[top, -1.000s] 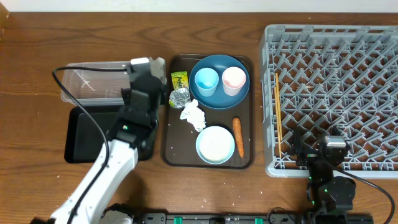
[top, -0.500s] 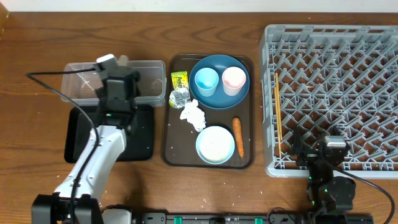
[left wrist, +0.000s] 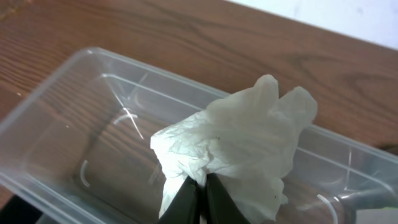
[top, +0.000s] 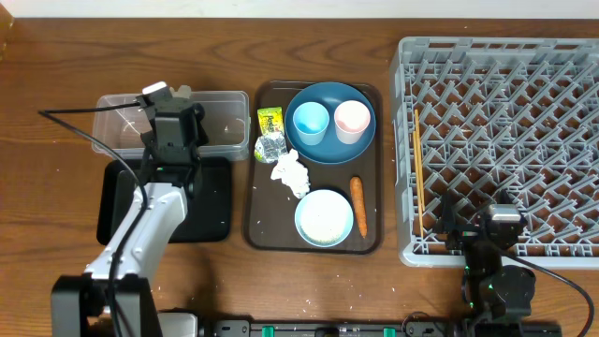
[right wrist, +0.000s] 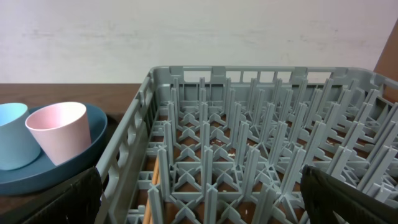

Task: Sort waste into correct bins and load items into the dishwasher rack
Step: 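Carry the tissues left and release them into the clear bin, then return the left gripper to the tray and grasp remaining tissue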

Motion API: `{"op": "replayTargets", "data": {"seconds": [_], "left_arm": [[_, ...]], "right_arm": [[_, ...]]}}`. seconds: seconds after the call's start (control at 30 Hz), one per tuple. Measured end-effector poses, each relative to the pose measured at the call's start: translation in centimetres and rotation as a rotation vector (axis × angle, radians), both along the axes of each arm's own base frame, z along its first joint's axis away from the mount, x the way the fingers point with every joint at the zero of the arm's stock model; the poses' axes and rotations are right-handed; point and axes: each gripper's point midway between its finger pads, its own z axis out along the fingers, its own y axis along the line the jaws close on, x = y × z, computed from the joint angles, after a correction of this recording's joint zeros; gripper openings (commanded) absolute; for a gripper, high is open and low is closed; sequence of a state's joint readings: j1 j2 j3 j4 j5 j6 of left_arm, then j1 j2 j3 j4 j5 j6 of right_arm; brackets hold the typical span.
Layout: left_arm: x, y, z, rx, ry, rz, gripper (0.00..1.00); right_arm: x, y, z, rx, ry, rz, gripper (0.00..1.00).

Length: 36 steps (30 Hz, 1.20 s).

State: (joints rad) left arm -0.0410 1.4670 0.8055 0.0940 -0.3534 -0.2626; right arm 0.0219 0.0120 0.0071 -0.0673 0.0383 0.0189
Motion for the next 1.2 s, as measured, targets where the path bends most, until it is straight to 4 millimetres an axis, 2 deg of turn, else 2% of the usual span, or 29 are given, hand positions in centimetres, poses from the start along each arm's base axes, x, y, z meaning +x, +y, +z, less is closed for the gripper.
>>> {"op": "replayTargets", "data": {"seconds": [0.03,0.07,0.13,0.17,0.23,0.3,0.4,0.5,0.53,0.6,0.7,0.8,0.9,0.97,1.0,1.13,1.2], "left_arm": [[0.1,0.0,-0.3,-0.001,0.005,-0.002,0.08],[0.2,-0.1,-0.5,-0.002,0.008,-0.004,0.13],[0.2,-0.1,-0.7,-0.001,0.014,-0.009,0.38],[0.3,-0.1,-0.7,0.0,0.013,-0.01,0.48],[0.4,-0.2,-0.6,-0.006,0.005,-0.007,0.6],[0.4,-0.2,-0.6,-0.007,0.003,-0.008,0.66],[0.4,-0.2,-0.6,-0.008,0.003,-0.007,0.69],[0.1,-0.4,-0.9,-0.009,0.024,-0.016,0.84],[-0.2,-0.6,-0.9,-0.012,0.033,-0.025,0.93],[-0.6,-1.3,-0.5,-0.032,0.038,-0.051,0.95],[-1.5,-3.3,1.4,-0.083,0.014,-0.133,0.95],[-2.4,-5.8,3.9,-0.148,-0.032,-0.243,0.88],[-3.6,-8.6,5.1,-0.229,-0.039,-0.366,0.82],[-4.4,-10.4,5.2,-0.278,-0.024,-0.447,0.82],[-4.8,-11.6,5.1,-0.308,-0.008,-0.497,0.86],[-6.9,-15.1,3.6,-0.403,0.093,-0.628,0.89],[-7.6,-16.4,3.1,-0.437,0.127,-0.67,0.72]], "right_arm": [[0.0,0.0,0.0,0.0,0.0,0.0,0.99],[0.0,0.0,0.0,0.0,0.0,0.0,0.99],[0.0,0.0,0.0,0.0,0.0,0.0,0.99],[0.0,0.0,0.0,0.0,0.0,0.0,0.99],[0.0,0.0,0.0,0.0,0.0,0.0,0.99],[0.0,0.0,0.0,0.0,0.0,0.0,0.99],[0.0,0.0,0.0,0.0,0.0,0.0,0.99],[0.0,0.0,0.0,0.0,0.0,0.0,0.99],[0.0,0.0,0.0,0.0,0.0,0.0,0.99],[0.0,0.0,0.0,0.0,0.0,0.0,0.99],[0.0,0.0,0.0,0.0,0.0,0.0,0.99],[0.0,0.0,0.0,0.0,0.0,0.0,0.99],[0.0,0.0,0.0,0.0,0.0,0.0,0.99],[0.0,0.0,0.0,0.0,0.0,0.0,0.99],[0.0,0.0,0.0,0.0,0.0,0.0,0.99],[0.0,0.0,0.0,0.0,0.0,0.0,0.99],[0.0,0.0,0.0,0.0,0.0,0.0,0.99]]}}
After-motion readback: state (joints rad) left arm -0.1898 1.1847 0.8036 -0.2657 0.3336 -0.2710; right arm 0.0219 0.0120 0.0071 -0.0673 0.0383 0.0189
